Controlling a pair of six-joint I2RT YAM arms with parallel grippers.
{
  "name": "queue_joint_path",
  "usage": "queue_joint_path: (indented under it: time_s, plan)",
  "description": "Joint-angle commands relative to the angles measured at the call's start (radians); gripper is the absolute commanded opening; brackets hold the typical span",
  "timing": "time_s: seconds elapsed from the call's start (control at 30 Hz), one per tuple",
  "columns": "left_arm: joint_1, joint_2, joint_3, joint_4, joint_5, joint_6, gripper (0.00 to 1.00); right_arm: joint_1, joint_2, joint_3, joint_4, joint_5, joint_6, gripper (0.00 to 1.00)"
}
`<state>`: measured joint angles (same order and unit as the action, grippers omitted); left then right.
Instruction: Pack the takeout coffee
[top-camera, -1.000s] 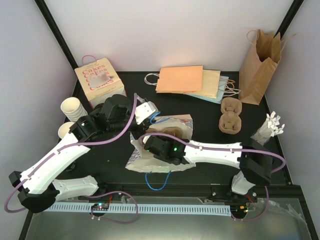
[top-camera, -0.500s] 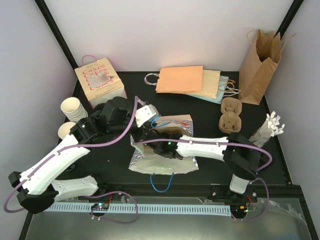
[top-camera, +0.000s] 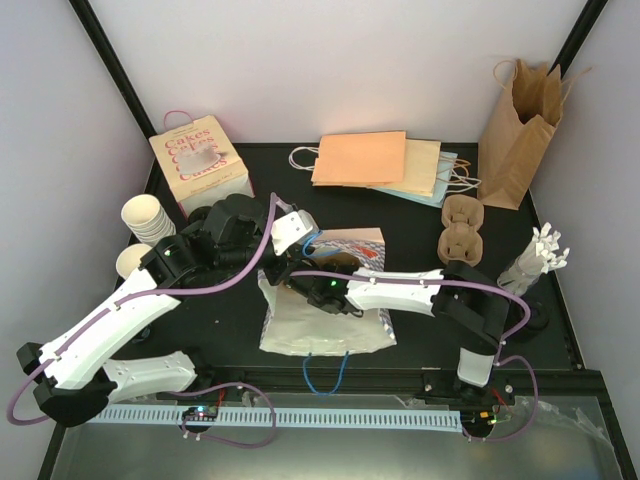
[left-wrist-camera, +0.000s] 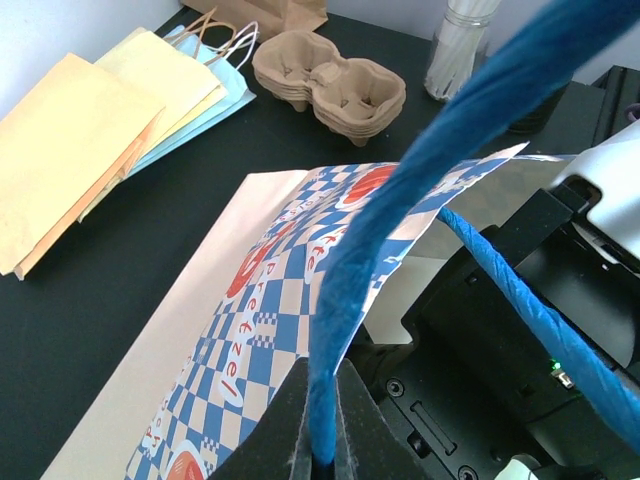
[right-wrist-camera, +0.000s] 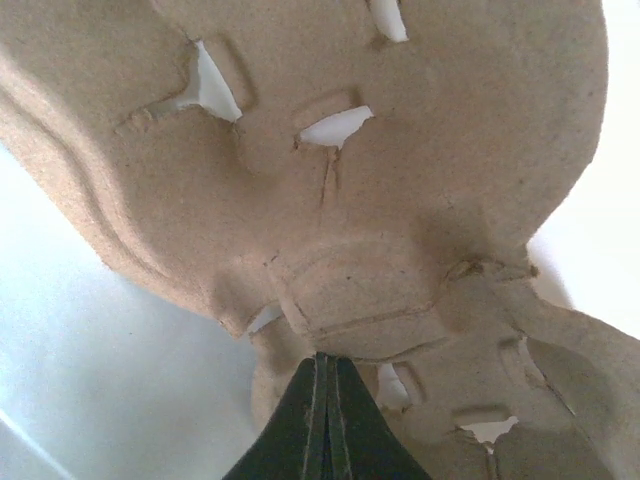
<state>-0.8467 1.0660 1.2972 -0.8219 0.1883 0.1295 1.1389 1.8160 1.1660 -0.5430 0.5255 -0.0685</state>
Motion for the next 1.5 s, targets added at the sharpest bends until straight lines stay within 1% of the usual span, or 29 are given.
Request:
queue_joint_path:
  time_s: [0.0, 0.13, 0.27, 0.7, 1.17, 1.47]
  plan:
    - [-0.015, -0.015, 0.017, 0.012, 0.049, -0.017, 0.01, -0.014, -0.056, 0.021, -0.011, 0.005, 0.033, 0.01]
    - [-0.017, -0.01, 0.015, 0.013, 0.039, -0.017, 0.02, -0.013, -0.119, 0.001, -0.019, -0.016, 0.038, 0.01]
    - [-0.017, -0.003, 0.013, 0.016, 0.034, -0.02, 0.02, -0.006, -0.147, -0.016, -0.035, -0.025, 0.046, 0.01]
    - [-0.021, 0.003, 0.016, 0.015, 0.014, -0.027, 0.01, 0.059, -0.267, -0.065, -0.036, -0.01, 0.07, 0.01]
    - [-0.025, 0.006, 0.015, 0.016, 0.009, -0.025, 0.02, 0.081, -0.343, -0.092, -0.029, -0.04, 0.071, 0.01]
    - [-0.027, 0.002, 0.014, 0.011, -0.004, -0.019, 0.01, 0.136, -0.359, -0.128, -0.013, -0.043, 0.067, 0.01]
